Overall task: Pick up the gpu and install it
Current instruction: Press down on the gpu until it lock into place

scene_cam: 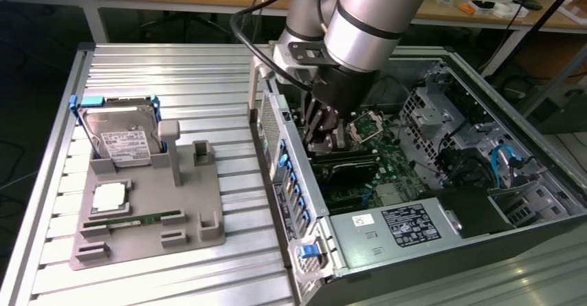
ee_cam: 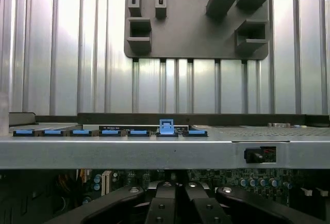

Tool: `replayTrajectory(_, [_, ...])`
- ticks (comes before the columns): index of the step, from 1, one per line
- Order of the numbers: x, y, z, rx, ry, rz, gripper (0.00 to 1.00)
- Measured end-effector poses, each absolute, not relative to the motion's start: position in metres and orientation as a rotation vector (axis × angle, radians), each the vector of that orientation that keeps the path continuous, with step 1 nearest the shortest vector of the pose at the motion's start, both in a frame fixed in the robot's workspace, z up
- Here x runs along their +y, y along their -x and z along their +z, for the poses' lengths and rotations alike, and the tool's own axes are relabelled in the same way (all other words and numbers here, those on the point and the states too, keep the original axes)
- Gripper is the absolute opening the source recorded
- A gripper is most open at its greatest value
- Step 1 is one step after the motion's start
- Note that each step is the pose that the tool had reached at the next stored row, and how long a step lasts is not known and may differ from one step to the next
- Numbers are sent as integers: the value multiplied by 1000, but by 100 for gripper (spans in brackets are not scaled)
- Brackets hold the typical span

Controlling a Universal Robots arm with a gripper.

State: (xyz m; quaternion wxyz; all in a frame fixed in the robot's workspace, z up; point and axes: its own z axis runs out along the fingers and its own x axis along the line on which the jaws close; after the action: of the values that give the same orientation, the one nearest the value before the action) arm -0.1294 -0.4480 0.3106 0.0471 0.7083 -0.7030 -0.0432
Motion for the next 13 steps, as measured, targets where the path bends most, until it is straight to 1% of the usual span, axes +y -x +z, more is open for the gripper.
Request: replayTrajectory(13, [-450, 133, 311, -2137, -2154, -147, 11])
